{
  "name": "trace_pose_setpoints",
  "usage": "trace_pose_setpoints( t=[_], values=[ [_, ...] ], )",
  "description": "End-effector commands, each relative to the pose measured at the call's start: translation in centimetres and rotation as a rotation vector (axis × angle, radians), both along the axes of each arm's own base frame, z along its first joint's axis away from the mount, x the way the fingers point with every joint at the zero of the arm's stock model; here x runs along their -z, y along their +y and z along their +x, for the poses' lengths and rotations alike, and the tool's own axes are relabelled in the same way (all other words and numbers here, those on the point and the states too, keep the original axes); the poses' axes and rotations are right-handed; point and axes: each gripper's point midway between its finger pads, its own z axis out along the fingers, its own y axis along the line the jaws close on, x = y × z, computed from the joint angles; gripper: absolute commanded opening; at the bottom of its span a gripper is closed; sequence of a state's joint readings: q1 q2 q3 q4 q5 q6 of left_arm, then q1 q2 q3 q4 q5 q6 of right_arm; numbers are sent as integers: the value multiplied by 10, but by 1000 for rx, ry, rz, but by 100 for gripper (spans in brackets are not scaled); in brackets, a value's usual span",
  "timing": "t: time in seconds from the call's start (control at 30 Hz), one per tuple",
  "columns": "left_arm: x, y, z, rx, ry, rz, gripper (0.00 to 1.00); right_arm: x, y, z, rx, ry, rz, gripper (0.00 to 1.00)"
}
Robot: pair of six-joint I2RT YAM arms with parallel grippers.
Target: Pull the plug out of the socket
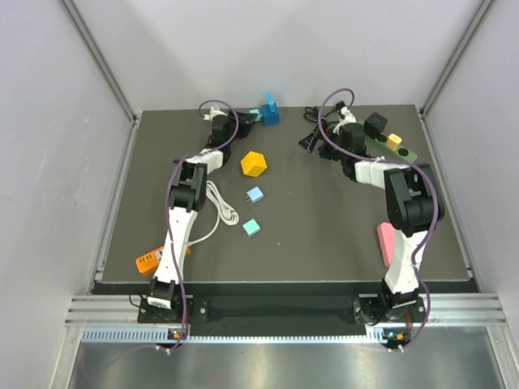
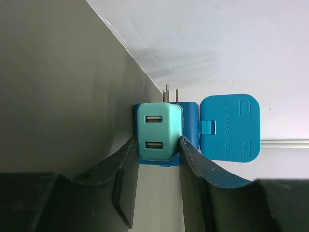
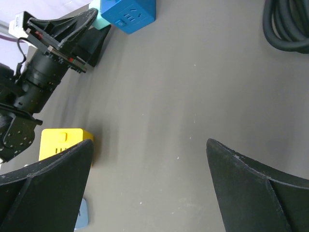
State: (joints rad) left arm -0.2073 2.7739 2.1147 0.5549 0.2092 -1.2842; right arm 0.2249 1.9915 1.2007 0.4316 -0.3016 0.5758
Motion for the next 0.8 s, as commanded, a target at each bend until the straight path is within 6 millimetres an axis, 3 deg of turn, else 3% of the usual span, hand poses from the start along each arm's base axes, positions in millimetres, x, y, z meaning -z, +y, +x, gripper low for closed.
trace_pose_setpoints(
  t=[0.0,0.2,0.23,0.27,0.33,0.37,0.4,0.47,0.53,0.77],
  values=[
    [7,0,-8,30,15,63,13,-23,0,15,-29,-78,9,100],
    [0,-8,-22,86,-1,31,1,-23,9,14,-60,-85,-2,100],
    [7,-8,-27,88,12,23,0,-24,13,14,-69,-91,-4,100],
    [-2,-10,-30,104,-9,13,0,-24,14,14,-74,-94,-9,100],
    [2,-10,-38,116,1,1,0,-24,19,14,-88,-99,-18,100],
    [-12,-12,-41,131,-33,-9,0,-26,21,13,-95,-103,-19,100],
    [-5,-13,-48,138,-14,-13,0,-28,25,12,-103,-109,-22,100],
    [-18,-15,-54,152,-33,-17,0,-27,27,11,-109,-110,-25,100],
    [-14,-20,-65,174,-26,-13,0,-28,30,10,-117,-113,-27,100],
    [-39,-39,-89,242,-49,62,0,-26,33,7,-124,-101,-34,100]
  ],
)
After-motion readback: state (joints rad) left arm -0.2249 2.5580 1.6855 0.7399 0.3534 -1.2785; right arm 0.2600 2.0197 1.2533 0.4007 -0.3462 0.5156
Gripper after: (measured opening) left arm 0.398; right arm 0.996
